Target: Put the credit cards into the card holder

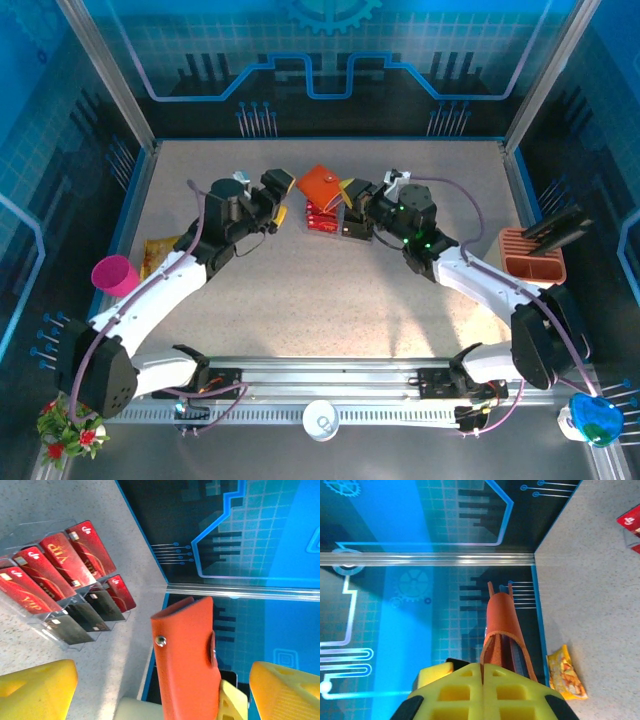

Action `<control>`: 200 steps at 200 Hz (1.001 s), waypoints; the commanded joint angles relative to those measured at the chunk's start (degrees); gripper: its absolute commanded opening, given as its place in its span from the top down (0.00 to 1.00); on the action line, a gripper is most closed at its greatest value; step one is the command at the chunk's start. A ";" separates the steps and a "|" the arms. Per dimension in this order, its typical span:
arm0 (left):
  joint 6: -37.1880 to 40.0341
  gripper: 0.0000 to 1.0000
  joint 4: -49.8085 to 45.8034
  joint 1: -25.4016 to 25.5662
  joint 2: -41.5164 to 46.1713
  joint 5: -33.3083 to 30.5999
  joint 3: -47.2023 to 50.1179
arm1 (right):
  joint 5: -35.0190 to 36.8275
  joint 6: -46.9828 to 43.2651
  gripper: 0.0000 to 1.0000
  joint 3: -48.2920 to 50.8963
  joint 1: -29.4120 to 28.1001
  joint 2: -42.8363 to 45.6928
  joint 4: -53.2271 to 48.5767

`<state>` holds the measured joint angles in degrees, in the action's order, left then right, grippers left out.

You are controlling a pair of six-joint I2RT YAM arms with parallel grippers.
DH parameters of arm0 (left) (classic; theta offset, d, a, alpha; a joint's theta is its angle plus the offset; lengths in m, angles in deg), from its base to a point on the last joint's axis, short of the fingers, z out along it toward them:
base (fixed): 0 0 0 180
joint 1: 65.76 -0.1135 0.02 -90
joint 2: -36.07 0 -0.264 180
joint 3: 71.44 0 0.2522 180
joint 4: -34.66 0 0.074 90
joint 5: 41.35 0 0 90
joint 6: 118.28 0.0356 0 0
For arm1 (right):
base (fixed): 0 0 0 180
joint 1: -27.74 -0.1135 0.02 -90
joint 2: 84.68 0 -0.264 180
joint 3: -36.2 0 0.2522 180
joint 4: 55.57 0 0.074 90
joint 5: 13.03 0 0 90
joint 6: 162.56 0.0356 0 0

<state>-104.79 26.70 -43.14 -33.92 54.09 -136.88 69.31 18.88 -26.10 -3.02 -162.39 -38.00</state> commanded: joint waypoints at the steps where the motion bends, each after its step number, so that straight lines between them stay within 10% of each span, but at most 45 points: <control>1: -2.31 0.12 5.83 0.15 -1.81 -0.06 -1.91 | 3.09 3.07 1.00 -0.76 -1.39 1.60 3.82; 200: -5.76 0.50 16.32 1.62 -6.86 0.44 -0.62 | 5.29 5.20 1.00 -1.30 -5.10 -3.14 7.06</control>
<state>-109.90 40.18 -41.90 -40.06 54.11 -137.56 72.70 23.47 -26.12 -7.24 -164.75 -34.07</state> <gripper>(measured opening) 0.523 0.057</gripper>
